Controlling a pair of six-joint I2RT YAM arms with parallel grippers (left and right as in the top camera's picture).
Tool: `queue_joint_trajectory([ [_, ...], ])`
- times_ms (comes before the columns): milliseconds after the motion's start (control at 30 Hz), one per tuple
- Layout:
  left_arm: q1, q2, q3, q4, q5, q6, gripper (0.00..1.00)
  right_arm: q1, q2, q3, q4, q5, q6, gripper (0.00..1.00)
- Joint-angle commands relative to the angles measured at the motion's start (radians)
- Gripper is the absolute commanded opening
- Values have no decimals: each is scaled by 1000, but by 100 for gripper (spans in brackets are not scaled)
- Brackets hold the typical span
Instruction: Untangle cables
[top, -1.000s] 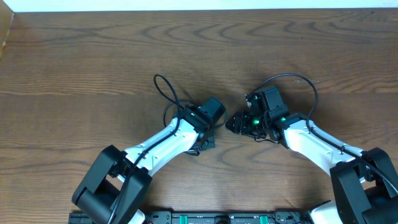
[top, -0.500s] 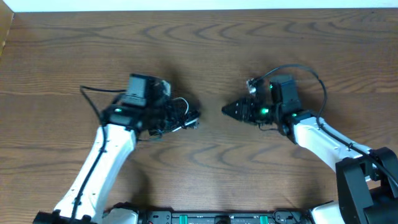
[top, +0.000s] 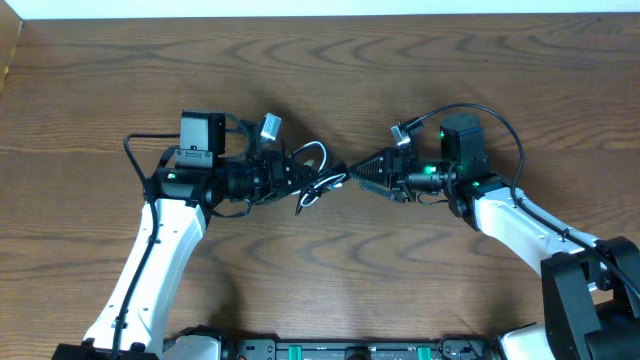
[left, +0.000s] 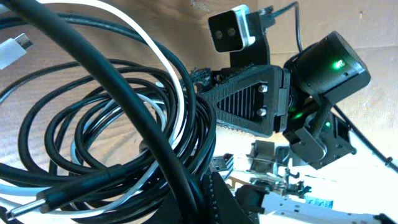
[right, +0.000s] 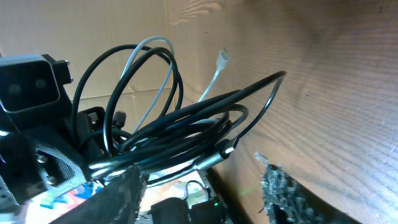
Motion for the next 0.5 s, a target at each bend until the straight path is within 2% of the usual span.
queue_joint_trajectory([
  [0,4,0,-3,-3,42,176,8,-3,3,3,51,-49,95,66],
  [67,4,0,-3,-10,46,277,7,-3,3,3,128,-68,132,68],
  [200,4,1,-4,-14,58,401,7,14,3,3,203,-61,180,68],
  [300,3,1,-4,-14,179,499,7,43,3,3,202,-18,184,68],
  [367,-2,1,-4,-14,209,534,7,71,3,3,202,15,192,67],
  [433,-21,1,-5,-34,209,584,7,100,3,3,202,51,195,65],
  [467,-35,1,-5,-60,209,622,8,116,3,3,202,70,195,58],
])
